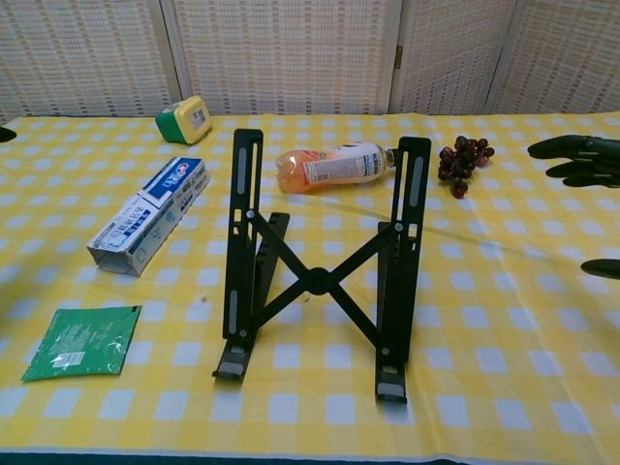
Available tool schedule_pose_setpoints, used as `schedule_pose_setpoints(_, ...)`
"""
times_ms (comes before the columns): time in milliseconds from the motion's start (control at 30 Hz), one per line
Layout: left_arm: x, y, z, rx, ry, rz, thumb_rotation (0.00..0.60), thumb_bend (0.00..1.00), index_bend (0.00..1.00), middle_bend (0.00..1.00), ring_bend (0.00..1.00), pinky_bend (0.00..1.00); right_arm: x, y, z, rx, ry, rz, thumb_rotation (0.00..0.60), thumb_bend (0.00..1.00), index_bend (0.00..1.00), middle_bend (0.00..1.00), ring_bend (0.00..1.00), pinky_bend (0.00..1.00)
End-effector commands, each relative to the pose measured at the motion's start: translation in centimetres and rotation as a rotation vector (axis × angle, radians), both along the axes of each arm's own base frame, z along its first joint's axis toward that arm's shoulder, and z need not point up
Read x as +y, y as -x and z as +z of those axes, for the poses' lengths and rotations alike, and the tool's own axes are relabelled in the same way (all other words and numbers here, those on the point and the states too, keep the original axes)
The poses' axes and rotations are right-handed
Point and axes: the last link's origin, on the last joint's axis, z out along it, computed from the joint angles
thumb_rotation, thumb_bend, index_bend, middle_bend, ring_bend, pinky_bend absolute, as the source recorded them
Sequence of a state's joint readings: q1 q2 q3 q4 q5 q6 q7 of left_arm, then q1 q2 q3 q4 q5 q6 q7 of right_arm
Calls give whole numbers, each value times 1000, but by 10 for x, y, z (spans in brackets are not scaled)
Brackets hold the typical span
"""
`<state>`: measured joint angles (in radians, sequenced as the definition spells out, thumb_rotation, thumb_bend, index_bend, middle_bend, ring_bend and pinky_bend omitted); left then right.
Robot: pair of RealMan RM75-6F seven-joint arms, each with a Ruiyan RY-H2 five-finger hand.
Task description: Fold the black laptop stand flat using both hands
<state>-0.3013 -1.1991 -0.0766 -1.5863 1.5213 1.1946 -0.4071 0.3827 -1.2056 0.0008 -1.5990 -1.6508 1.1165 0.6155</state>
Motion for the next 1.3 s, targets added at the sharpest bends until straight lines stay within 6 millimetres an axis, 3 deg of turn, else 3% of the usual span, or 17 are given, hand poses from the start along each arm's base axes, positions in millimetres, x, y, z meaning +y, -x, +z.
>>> schedule_pose_setpoints(33, 13, -10, -7, -67, 68, -23, 600, 324, 103, 35, 5, 0, -15, -11, -22, -114, -110, -15, 600, 262, 0, 18, 40, 0)
schedule_pose_setpoints(533, 35, -26, -33, -202, 247, -20, 600, 265, 109, 49, 13, 0, -57, -46, -78, -496, -317, -137, 600, 262, 0, 18, 40, 0)
schedule_pose_setpoints(767, 40, -27, -46, -248, 328, 13, 600, 250, 105, 50, 14, 0, -68, -69, -91, -637, -425, -130, 600, 261, 0, 18, 42, 0)
schedule_pose_setpoints(1000, 38, -32, -62, -281, 402, 18, 600, 244, 104, 55, 19, 0, -64, -91, -89, -721, -539, -45, 600, 261, 0, 31, 60, 0)
schedule_pose_setpoints(1300, 27, -44, -80, -285, 461, -33, 600, 244, 125, 71, 32, 0, -40, -99, -76, -712, -597, 76, 600, 261, 0, 65, 83, 0)
